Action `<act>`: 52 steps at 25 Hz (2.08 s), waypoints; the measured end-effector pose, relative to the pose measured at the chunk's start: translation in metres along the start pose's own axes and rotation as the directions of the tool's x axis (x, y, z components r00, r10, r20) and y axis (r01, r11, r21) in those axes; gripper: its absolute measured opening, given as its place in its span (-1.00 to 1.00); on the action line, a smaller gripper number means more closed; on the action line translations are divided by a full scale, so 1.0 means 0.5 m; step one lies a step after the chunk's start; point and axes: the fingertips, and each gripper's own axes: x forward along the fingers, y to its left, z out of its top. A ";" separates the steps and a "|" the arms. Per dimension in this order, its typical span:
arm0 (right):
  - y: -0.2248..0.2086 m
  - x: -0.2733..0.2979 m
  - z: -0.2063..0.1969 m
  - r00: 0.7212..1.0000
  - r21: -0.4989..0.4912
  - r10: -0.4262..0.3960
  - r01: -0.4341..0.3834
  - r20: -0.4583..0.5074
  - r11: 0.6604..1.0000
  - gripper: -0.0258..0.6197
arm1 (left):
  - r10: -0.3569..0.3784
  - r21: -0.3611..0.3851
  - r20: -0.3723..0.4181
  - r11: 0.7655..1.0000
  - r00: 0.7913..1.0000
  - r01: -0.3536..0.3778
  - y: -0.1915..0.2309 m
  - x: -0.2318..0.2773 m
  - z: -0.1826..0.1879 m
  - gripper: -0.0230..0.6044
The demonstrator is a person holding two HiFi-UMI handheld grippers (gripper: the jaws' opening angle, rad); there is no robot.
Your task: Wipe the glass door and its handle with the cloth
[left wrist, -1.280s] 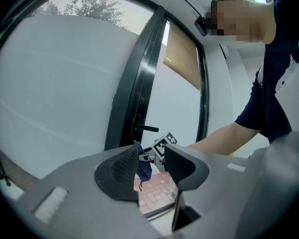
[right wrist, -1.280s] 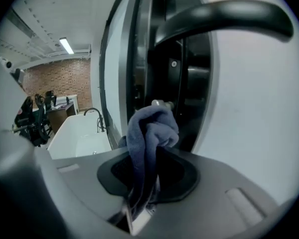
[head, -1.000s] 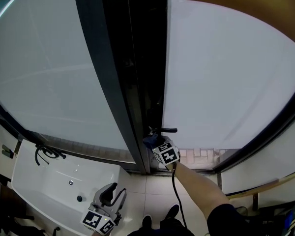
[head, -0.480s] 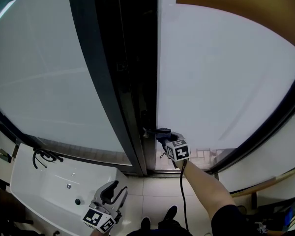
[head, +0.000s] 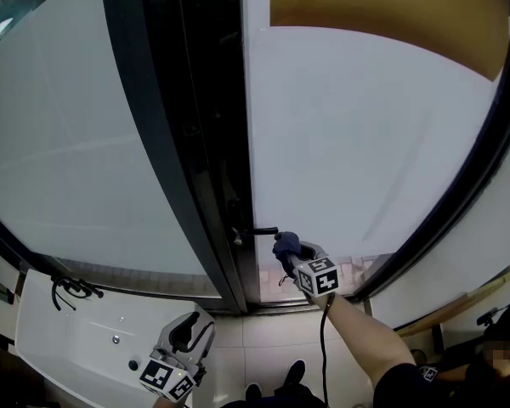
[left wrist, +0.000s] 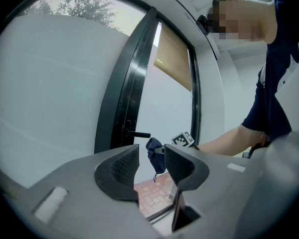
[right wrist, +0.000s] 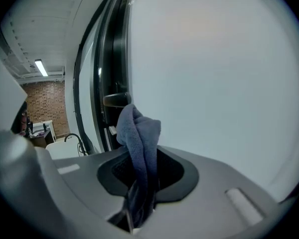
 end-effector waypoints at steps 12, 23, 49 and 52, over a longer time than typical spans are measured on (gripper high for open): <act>0.031 -0.294 0.111 0.975 -0.034 -0.090 0.098 0.202 0.995 -0.69 | -0.143 0.036 0.035 0.989 0.989 0.142 -0.017 -0.017 0.048 -0.43; 0.148 -0.577 0.114 0.924 0.051 -0.189 0.183 0.334 0.982 -0.69 | -0.273 0.037 0.025 0.961 0.962 0.272 -0.076 -0.026 0.041 -0.43; 0.175 -0.796 0.011 0.934 -0.003 -0.117 0.125 0.338 0.992 -0.69 | -0.219 0.037 0.006 0.975 0.976 0.219 -0.261 -0.020 0.010 -0.43; 0.171 -0.802 0.015 0.928 0.008 -0.118 0.123 0.354 0.992 -0.69 | -0.208 0.044 0.000 0.977 0.978 0.208 -0.263 -0.024 0.016 -0.44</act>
